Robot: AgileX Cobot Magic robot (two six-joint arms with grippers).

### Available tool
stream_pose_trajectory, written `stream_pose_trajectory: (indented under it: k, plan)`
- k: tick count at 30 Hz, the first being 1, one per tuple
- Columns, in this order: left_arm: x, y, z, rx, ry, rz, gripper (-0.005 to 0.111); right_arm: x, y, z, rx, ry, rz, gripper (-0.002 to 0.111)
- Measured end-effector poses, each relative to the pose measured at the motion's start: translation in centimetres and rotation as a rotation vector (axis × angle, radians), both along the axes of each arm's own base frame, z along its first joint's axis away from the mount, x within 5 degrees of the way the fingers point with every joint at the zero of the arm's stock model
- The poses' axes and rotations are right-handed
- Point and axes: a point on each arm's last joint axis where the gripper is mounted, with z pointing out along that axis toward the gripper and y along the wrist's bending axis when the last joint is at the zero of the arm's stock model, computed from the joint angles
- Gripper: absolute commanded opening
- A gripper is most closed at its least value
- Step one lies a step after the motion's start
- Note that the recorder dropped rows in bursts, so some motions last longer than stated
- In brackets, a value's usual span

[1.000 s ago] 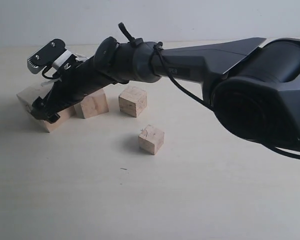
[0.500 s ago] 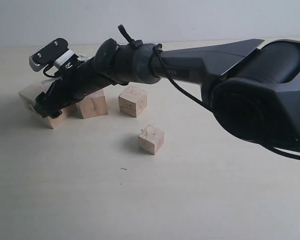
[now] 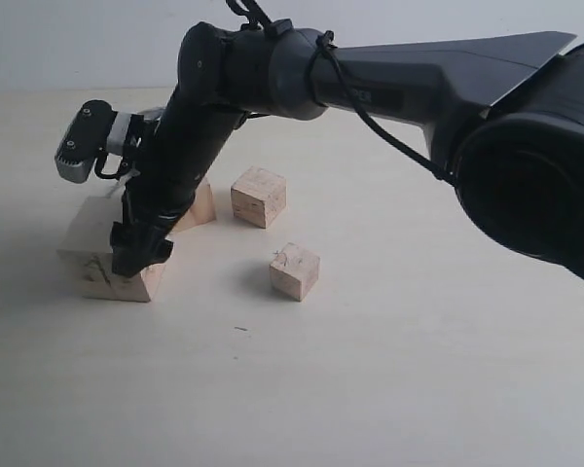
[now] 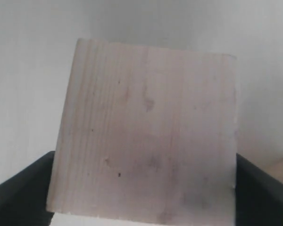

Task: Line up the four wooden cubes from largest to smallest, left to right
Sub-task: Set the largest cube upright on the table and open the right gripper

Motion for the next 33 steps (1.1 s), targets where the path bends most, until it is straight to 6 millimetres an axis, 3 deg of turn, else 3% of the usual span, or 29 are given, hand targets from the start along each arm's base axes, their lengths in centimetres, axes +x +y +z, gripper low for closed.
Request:
stream_pose_trajectory:
  k: [4, 10, 19, 29, 33]
  plan:
    - [0.0, 0.0, 0.0, 0.0, 0.0, 0.0, 0.0, -0.42, -0.43, 0.16, -0.028, -0.033, 0.141, 0.0]
    - [0.0, 0.0, 0.0, 0.0, 0.0, 0.0, 0.0, -0.42, -0.43, 0.16, -0.026, -0.041, 0.155, 0.001]
    - [0.0, 0.0, 0.0, 0.0, 0.0, 0.0, 0.0, -0.34, -0.43, 0.19, -0.02, -0.038, 0.148, 0.04]
    - [0.0, 0.0, 0.0, 0.0, 0.0, 0.0, 0.0, -0.29, -0.32, 0.24, -0.013, -0.022, 0.106, 0.043]
    - [0.0, 0.0, 0.0, 0.0, 0.0, 0.0, 0.0, -0.29, -0.32, 0.24, -0.013, -0.02, 0.103, 0.056]
